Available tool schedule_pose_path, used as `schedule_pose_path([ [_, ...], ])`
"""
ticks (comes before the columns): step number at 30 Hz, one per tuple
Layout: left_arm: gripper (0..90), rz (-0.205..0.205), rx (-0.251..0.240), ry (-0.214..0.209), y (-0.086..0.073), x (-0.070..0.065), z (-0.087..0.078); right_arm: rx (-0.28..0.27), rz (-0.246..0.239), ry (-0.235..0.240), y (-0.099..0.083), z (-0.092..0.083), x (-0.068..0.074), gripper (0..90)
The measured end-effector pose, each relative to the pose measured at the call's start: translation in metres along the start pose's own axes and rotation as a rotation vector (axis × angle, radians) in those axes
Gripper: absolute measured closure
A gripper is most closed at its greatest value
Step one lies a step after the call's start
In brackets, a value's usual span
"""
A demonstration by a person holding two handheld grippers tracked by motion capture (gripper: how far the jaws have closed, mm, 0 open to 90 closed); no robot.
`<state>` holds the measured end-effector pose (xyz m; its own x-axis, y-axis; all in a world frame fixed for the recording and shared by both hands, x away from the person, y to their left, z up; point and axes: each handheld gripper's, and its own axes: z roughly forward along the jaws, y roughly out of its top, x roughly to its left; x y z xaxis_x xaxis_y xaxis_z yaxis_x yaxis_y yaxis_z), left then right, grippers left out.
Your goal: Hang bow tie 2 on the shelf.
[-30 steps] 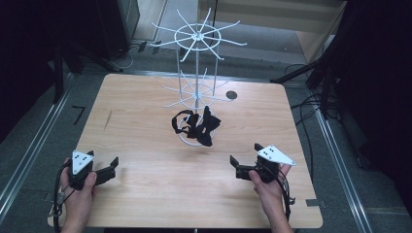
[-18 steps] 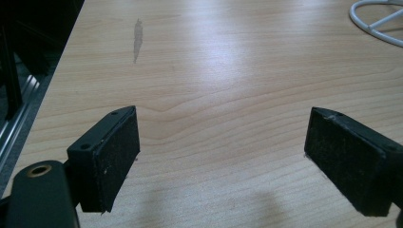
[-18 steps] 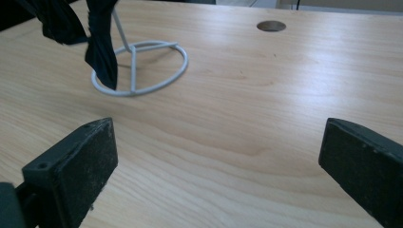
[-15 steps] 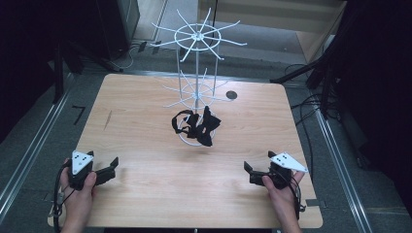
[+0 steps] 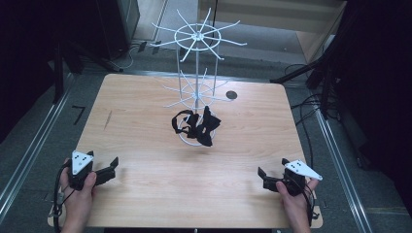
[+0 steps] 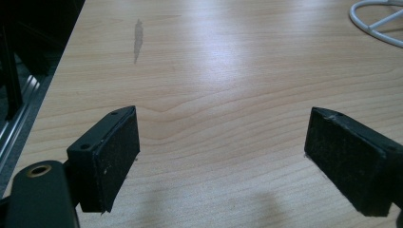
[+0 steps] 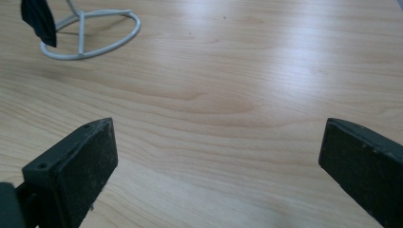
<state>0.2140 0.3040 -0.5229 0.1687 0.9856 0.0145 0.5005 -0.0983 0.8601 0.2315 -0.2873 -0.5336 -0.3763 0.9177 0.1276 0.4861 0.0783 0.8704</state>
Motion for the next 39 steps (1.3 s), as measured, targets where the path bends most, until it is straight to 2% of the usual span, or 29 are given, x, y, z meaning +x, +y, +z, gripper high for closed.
schedule_pose_path([
  [4, 11.7, -0.004, 0.0, 0.002, 0.0, 0.0, 0.0, 0.008, 0.024, -0.015, -0.006, -0.006, -0.009, 0.0],
  [8, 11.6, -0.007, -0.001, 0.001, 0.0, 0.0, 0.0, 0.024, 0.007, -0.036, -0.014, -0.013, -0.015, 0.0],
  [12, 11.3, -0.001, -0.002, -0.002, 0.0, 0.0, 0.0, 0.019, 0.046, -0.036, -0.019, -0.016, -0.025, 0.0],
  [18, 11.1, -0.009, -0.007, -0.006, -0.001, 0.001, -0.001, 0.018, 0.029, -0.037, -0.019, -0.016, -0.023, 0.0],
  [23, 10.7, -0.015, -0.003, -0.01, 0.0, 0.001, -0.001, 0.016, 0.05, -0.063, -0.021, -0.021, -0.031, 0.0],
  [27, 10.7, -0.016, -0.004, -0.012, 0.0, 0.002, 0.0, -0.001, 0.103, -0.09, -0.024, -0.027, -0.043, 0.3],
  [32, 10.7, -0.015, -0.001, -0.011, 0.0, 0.002, 0.0, -0.007, 0.129, -0.116, -0.025, -0.031, -0.052, 0.3],
  [35, 10.7, -0.013, 0.001, -0.014, 0.0, 0.001, 0.0, -0.018, 0.186, -0.117, -0.025, -0.032, -0.058, 0.3],
  [39, 10.7, -0.008, 0.004, -0.015, 0.0, 0.001, 0.0, -0.014, 0.196, -0.125, -0.025, -0.031, -0.059, 0.4],
])
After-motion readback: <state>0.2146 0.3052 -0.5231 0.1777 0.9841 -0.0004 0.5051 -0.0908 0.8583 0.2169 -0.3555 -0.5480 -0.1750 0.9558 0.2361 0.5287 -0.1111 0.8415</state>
